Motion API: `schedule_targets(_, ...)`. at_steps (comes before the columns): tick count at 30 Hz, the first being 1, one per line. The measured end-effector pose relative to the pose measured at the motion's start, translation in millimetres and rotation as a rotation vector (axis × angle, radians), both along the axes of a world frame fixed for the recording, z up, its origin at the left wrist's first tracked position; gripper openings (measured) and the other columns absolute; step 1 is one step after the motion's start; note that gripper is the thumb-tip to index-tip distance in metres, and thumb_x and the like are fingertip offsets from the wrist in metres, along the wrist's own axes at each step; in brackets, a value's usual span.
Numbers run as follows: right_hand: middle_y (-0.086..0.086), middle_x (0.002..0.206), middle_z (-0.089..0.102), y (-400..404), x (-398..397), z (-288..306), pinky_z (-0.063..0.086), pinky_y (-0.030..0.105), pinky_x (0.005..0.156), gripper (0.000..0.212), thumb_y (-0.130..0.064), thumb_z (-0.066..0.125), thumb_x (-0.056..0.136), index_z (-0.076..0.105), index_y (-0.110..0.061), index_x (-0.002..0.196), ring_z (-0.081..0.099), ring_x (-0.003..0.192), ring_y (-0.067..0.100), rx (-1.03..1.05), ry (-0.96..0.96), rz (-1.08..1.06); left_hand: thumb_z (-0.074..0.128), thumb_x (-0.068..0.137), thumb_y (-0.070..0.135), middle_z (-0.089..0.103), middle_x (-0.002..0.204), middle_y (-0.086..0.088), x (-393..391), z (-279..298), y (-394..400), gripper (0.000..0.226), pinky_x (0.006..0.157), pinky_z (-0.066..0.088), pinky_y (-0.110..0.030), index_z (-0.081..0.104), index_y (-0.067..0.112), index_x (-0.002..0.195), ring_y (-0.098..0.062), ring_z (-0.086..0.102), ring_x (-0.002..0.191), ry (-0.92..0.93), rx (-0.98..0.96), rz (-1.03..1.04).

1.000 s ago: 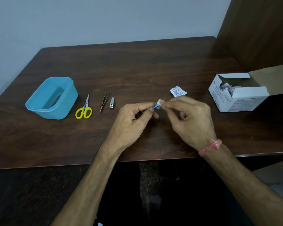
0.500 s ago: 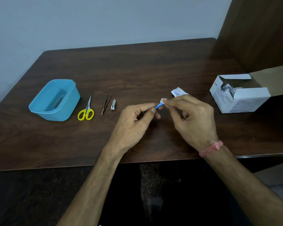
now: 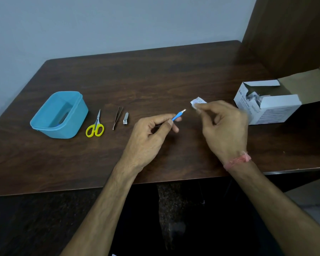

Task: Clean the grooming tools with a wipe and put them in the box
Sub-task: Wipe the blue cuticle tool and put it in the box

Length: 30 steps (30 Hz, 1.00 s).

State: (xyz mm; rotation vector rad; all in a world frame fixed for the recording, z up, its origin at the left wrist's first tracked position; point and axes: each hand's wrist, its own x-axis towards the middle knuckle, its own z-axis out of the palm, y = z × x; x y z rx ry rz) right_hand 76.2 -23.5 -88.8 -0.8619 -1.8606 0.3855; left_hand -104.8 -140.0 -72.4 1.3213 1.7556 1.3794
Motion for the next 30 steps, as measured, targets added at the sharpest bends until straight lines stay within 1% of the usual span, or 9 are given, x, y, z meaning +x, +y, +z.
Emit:
schedule_targets(4, -0.009, 0.103, 0.08, -9.9, 1.1, 2.1, 0.037, 0.006, 0.065, 0.021, -0.006, 0.082, 0.099, 0.088, -0.02, 0.112, 0.051, 0.058, -0.006, 0.032, 0.02, 0.049, 0.062, 0.114, 0.021, 0.084, 0.105, 0.007, 1.2, -0.5, -0.1, 0.028, 0.09, 0.048, -0.04, 0.084, 0.036, 0.104, -0.047, 0.072, 0.106, -0.005, 0.011, 0.014)
schedule_targets(8, -0.009, 0.11, 0.082, -15.2, -2.5, -1.1, 0.048, 0.015, 0.068, 0.023, -0.005, 0.08, 0.101, 0.087, -0.02, 0.116, 0.056, 0.064, -0.009, 0.119, -0.05, 0.205, 0.061, 0.114, 0.02, 0.083, 0.099, 0.006, 1.2, 0.4, -0.5, 0.028, 0.088, 0.055, -0.037, 0.085, 0.032, 0.107, -0.041, 0.073, 0.103, 0.026, -0.002, 0.015)
schedule_targets(14, -0.011, 0.11, 0.081, -10.2, -3.8, -4.9, 0.057, 0.029, 0.063, 0.019, -0.014, 0.078, 0.104, 0.087, -0.023, 0.118, 0.046, 0.06, -0.014, 0.113, -0.081, 0.167, 0.062, 0.114, 0.021, 0.083, 0.099, 0.008, 0.6, -0.3, -2.5, 0.026, 0.095, 0.054, -0.05, 0.085, 0.031, 0.111, -0.037, 0.074, 0.103, 0.06, -0.015, 0.019)
schedule_targets(17, -0.012, 0.111, 0.08, -12.1, -3.1, -5.6, 0.06, 0.033, 0.063, 0.023, -0.01, 0.077, 0.103, 0.086, -0.024, 0.119, 0.051, 0.071, -0.013, 0.135, -0.132, 0.223, 0.062, 0.114, 0.021, 0.083, 0.098, 0.006, 0.6, 0.1, -3.1, 0.025, 0.098, 0.056, -0.052, 0.085, 0.032, 0.112, -0.032, 0.076, 0.102, 0.055, -0.011, 0.004)
schedule_targets(21, -0.011, 0.109, 0.08, -11.0, -4.1, -4.5, 0.06, 0.037, 0.063, 0.021, -0.015, 0.076, 0.105, 0.087, -0.025, 0.119, 0.049, 0.068, -0.01, 0.112, -0.109, 0.176, 0.063, 0.114, 0.023, 0.084, 0.1, 0.006, 0.1, -0.9, -2.9, 0.025, 0.093, 0.057, -0.061, 0.086, 0.033, 0.109, -0.042, 0.074, 0.097, 0.05, -0.018, -0.015)
schedule_targets(24, -0.011, 0.11, 0.08, -13.2, -3.4, -3.8, 0.062, 0.039, 0.067, 0.023, -0.011, 0.075, 0.104, 0.086, -0.025, 0.119, 0.065, 0.079, -0.006, 0.144, -0.152, 0.214, 0.064, 0.114, 0.02, 0.085, 0.106, 0.005, -0.8, -3.1, -3.2, 0.024, 0.111, 0.056, -0.056, 0.086, 0.027, 0.112, -0.02, 0.079, 0.11, 0.003, -0.002, -0.047)
schedule_targets(26, -0.011, 0.108, 0.08, -12.4, -3.5, -2.8, 0.06, 0.036, 0.065, 0.022, -0.012, 0.076, 0.104, 0.087, -0.024, 0.118, 0.057, 0.071, -0.008, 0.118, -0.111, 0.176, 0.065, 0.114, 0.02, 0.086, 0.106, 0.007, -1.5, -3.1, -3.2, 0.023, 0.118, 0.052, -0.051, 0.085, 0.029, 0.12, -0.011, 0.077, 0.117, -0.024, -0.003, -0.043)
schedule_targets(28, -0.011, 0.107, 0.079, -12.5, -4.0, -2.5, 0.058, 0.034, 0.063, 0.019, -0.014, 0.076, 0.104, 0.087, -0.023, 0.118, 0.049, 0.065, -0.011, 0.104, -0.085, 0.158, 0.066, 0.113, 0.019, 0.086, 0.106, 0.008, -1.9, -2.8, -3.3, 0.023, 0.12, 0.05, -0.047, 0.084, 0.03, 0.123, -0.008, 0.076, 0.119, -0.041, 0.002, -0.044)
schedule_targets(30, -0.01, 0.108, 0.079, -14.2, -3.5, -2.3, 0.06, 0.037, 0.066, 0.019, -0.015, 0.075, 0.105, 0.087, -0.023, 0.118, 0.061, 0.075, -0.007, 0.135, -0.122, 0.193, 0.065, 0.114, 0.019, 0.086, 0.107, 0.006, -1.3, -2.1, -3.7, 0.023, 0.121, 0.05, -0.045, 0.084, 0.027, 0.124, -0.009, 0.076, 0.121, -0.056, 0.014, -0.067)
